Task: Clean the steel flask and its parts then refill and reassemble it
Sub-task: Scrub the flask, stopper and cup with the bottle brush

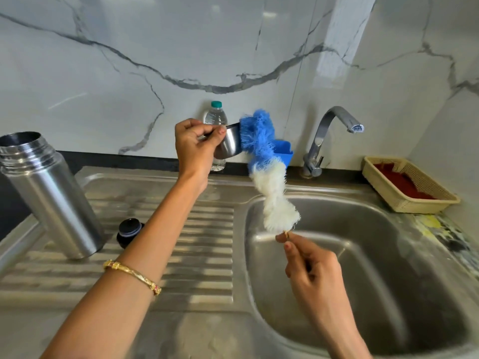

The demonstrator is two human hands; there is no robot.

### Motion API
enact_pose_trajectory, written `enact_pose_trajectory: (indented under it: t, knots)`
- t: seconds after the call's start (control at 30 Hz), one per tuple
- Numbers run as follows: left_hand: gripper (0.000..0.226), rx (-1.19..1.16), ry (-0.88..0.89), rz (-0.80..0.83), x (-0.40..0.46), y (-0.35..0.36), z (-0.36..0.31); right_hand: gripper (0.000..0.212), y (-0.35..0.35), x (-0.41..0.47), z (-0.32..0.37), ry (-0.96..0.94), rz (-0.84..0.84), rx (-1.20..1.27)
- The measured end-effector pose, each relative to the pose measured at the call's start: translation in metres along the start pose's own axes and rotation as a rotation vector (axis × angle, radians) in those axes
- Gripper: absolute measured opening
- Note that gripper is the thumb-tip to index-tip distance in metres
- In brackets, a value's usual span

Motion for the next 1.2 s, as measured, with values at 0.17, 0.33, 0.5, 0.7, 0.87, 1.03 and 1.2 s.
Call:
enact_pose_trajectory:
  t: [0.17,0.33,0.5,0.7,0.87,1.03,1.2]
  knots:
    - [0.019,-0.034,-0.025,0.066,-0.008,0.006,0.001,0.02,-0.003,0.02,-0.006,0.085,-0.014,0.032]
    - [0.021,-0.05,-0.044,-0.065,0.003,-0.001,0.004,0.019,0.001,0.006,0.006,-0.04,-0.005,-0.058]
    - [0.021,-0.085,-0.099,-0.047,-0.007,-0.004,0.014,0.02,0.004,0.017,-0.002,0.0,-0.061,-0.072]
    - [0.022,-0.05,-0.119,-0.058,-0.001,-0.013,0.004,0.019,0.01,0.003,0.0,-0.028,-0.081,-0.125]
    - [0.015,-0.298,-0.299,-0.01,-0.008,0.0,-0.015,0.027,-0.004,0.019,-0.003,0.063,0.029,0.059]
    - [0.021,-0.607,-0.59,-0.046,-0.008,-0.001,-0.003,0.024,-0.001,0.012,-0.002,0.033,-0.068,0.031]
    - [0.01,-0.579,-0.613,-0.072,-0.017,-0.011,0.014,0.023,0.004,0.014,-0.006,0.02,-0.029,-0.008]
Point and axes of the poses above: each hand's wrist, its own x-axis towards the middle knuckle, its own y-axis out of the palm, z = x × y, the point moved 2 cm from there along x, towards the middle knuckle, and after that the axes turned 13 degrees about -x, right-handed, at the moved point
